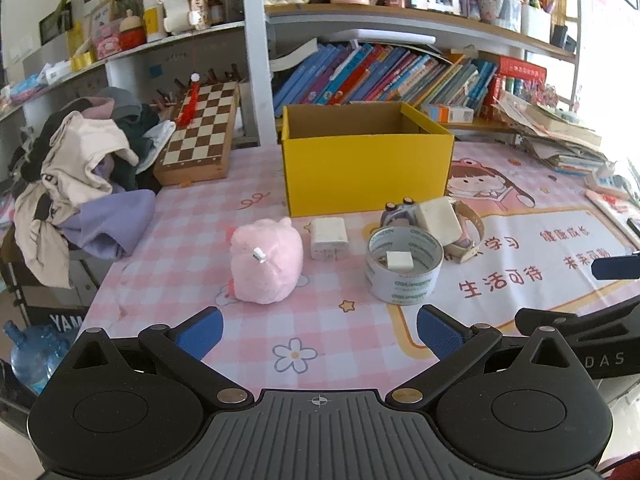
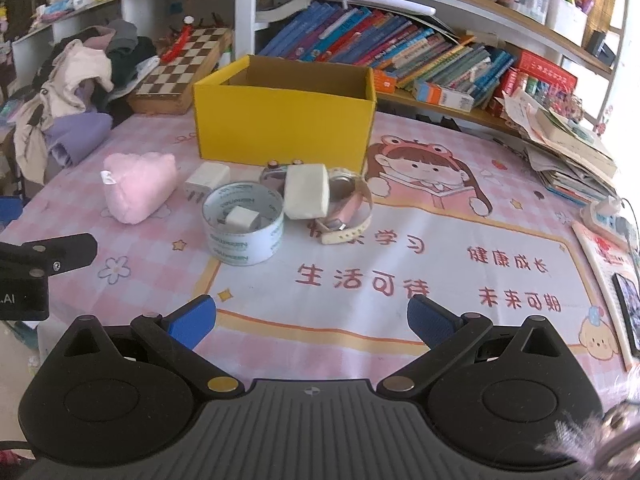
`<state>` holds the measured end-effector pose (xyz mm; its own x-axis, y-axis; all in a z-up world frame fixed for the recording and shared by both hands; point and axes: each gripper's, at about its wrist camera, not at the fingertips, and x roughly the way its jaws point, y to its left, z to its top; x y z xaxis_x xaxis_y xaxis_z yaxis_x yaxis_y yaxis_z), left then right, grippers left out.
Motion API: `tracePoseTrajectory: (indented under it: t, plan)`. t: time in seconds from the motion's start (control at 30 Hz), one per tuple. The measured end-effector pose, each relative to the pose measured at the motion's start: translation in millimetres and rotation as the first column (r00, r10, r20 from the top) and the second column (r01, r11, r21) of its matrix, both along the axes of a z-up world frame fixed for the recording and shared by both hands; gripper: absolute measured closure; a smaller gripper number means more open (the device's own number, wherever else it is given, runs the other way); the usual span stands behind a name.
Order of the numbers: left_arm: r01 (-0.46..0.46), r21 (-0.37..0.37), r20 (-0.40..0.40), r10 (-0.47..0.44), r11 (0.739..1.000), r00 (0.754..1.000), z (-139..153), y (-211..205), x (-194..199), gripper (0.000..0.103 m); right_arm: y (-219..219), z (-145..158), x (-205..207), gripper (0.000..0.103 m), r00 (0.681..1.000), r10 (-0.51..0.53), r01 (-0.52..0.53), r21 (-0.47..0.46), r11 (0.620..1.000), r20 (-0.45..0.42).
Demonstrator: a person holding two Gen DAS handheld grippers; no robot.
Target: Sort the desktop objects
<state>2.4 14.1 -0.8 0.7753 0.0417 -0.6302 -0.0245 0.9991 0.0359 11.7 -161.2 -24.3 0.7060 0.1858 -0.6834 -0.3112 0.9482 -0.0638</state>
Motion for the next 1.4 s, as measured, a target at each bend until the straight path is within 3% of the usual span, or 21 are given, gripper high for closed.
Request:
tracePoseTrajectory:
  t: [0.73, 1.1, 1.4]
  plan:
    - [0.031, -0.009, -0.034, -0.031, 0.999, 0.999, -5, 1, 14, 0.0, 7, 2, 26, 0.002, 0.999, 0.034, -0.034, 0.038, 0.999, -0.002]
    - [-0.037, -0.005, -0.068, 0.036, 0.999, 0.997, -2, 3, 41, 0.0, 6, 8, 67, 0.002, 0.996, 0.083, -0.081, 0.055, 0.995, -0.022]
    - [-0.073, -0.006, -0.073, 0.072, 0.997, 0.995, 1, 2, 60, 0.0, 17, 14, 100, 0.002, 0.983, 0.181, -0.178, 0.058, 0.982, -0.042]
